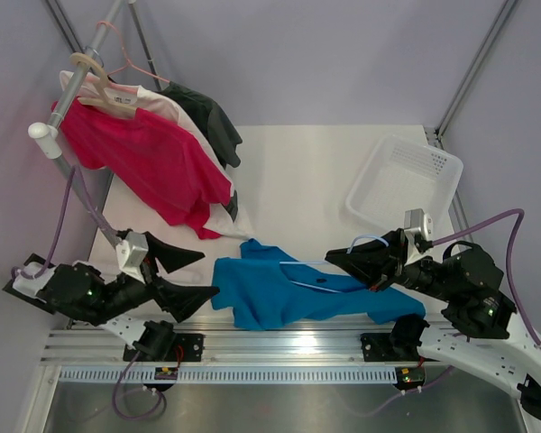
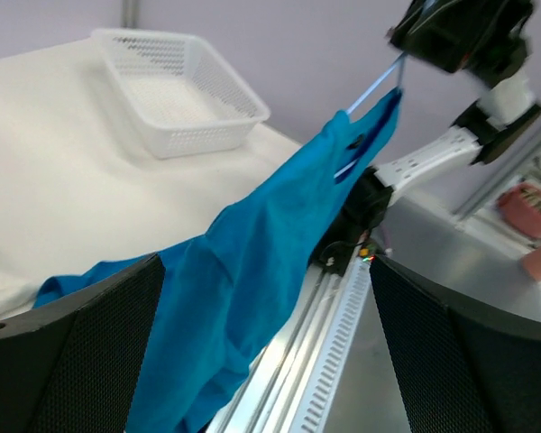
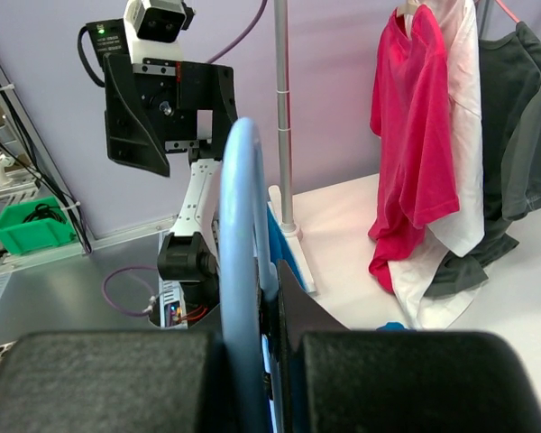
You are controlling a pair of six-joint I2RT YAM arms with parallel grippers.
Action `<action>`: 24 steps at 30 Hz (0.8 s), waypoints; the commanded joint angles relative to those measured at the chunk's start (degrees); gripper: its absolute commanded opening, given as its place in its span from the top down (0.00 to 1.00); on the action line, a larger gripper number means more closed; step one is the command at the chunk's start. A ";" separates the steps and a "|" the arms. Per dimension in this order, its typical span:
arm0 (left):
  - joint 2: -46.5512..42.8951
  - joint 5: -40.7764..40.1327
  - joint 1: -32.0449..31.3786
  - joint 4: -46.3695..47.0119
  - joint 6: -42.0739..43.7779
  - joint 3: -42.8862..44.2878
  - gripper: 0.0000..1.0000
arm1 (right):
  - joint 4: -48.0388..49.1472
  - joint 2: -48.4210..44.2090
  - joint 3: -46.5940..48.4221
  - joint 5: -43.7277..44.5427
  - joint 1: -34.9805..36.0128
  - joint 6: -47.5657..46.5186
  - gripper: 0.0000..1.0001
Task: Remove the t-shirt from the hanger
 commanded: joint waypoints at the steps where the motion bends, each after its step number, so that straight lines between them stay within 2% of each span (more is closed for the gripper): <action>1: 6.22 -7.51 -0.32 -2.35 -1.08 1.39 0.01 | 1.42 -0.57 3.00 0.59 0.07 1.12 1.00; 9: 16.95 -11.67 -0.32 -2.53 -0.11 2.98 0.01 | 1.33 -0.57 4.49 -0.03 0.07 2.01 1.00; 10: 18.44 -11.93 -0.23 -2.61 -0.38 2.90 0.03 | 1.33 -0.57 4.76 0.06 0.07 1.92 1.00; 11: 18.97 -12.11 -0.32 -2.62 -0.99 2.81 0.10 | 1.16 -0.48 5.11 0.32 -0.02 1.83 1.00; 12: 19.33 -12.37 -0.32 -2.70 -1.34 2.72 0.19 | 0.98 -0.22 6.07 0.50 0.07 1.66 1.00; 13: 19.77 -14.03 -0.32 -2.79 -1.95 2.72 0.50 | 0.46 -0.04 6.51 0.85 0.07 1.48 1.00; 15: 19.77 -18.15 -0.32 -4.97 -6.24 3.07 1.00 | -0.77 0.40 8.00 2.60 0.07 1.13 1.00; 16: 19.68 -24.00 -0.32 -6.73 -9.14 3.51 1.00 | -1.39 0.40 8.36 5.92 0.07 0.78 1.00; 18: 19.25 -30.80 -0.32 -14.71 -20.11 4.90 1.00 | -1.92 -0.65 8.36 11.11 0.07 0.34 1.00; 19: 18.81 -36.05 -0.32 -22.05 -25.72 5.52 1.00 | -1.75 -1.27 8.10 16.53 -0.02 -0.19 1.00; 20: 17.33 -37.84 -0.32 -24.74 -35.00 6.14 1.00 | -1.83 -1.97 7.92 18.85 0.07 -0.54 1.00; 24: 10.91 -43.74 1.08 -26.00 -42.30 4.57 1.00 | -1.66 -6.27 6.26 22.30 0.07 -1.25 1.00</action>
